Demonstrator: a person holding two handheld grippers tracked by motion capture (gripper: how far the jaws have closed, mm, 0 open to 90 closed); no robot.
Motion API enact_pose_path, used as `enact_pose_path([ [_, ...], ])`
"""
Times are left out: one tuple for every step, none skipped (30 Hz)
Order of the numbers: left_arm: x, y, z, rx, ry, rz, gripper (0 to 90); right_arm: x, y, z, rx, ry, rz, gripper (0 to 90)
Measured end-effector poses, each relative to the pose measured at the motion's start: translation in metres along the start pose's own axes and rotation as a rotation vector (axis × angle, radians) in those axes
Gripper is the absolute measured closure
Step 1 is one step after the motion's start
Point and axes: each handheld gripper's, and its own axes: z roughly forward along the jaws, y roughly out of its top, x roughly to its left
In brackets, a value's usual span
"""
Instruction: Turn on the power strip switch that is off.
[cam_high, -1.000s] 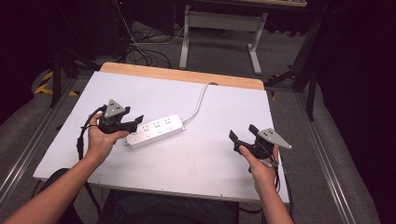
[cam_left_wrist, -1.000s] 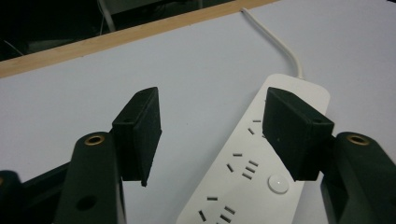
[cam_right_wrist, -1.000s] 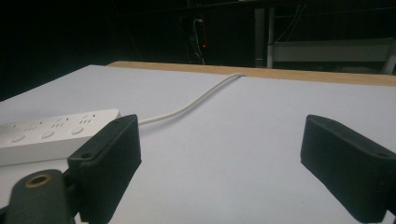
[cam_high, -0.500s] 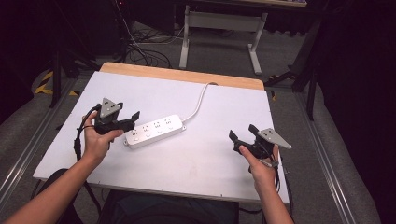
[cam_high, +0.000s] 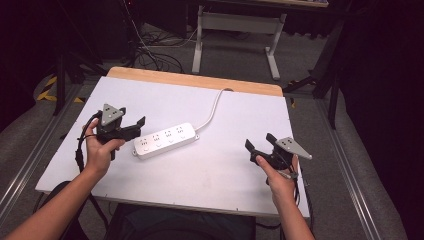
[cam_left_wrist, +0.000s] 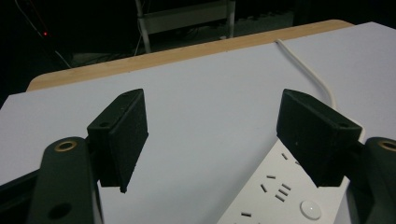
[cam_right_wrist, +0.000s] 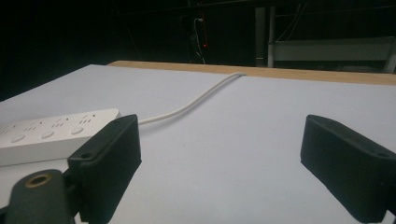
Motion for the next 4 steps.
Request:
enact_pose_path([
  [0.0006, 0.0000, -0.0003, 0.001, 0.000, 0.000, 25.6, 0.0000, 0.0000, 0.0000, 0.000, 0.000, 0.000, 12.6],
  [0.0012, 0.0000, -0.0006, 0.001, 0.004, 0.000, 25.7, -0.0001, 0.0000, 0.0000, 0.000, 0.000, -0.001, 12.6],
  [0.0017, -0.0001, -0.0009, -0.001, 0.009, -0.001, 25.7, -0.0001, 0.0000, 0.0001, 0.000, 0.000, -0.001, 12.6],
  [0.0021, -0.0001, -0.0014, -0.004, 0.011, -0.005, 25.7, -0.0002, 0.0001, 0.0002, -0.001, 0.000, 0.000, 12.6],
])
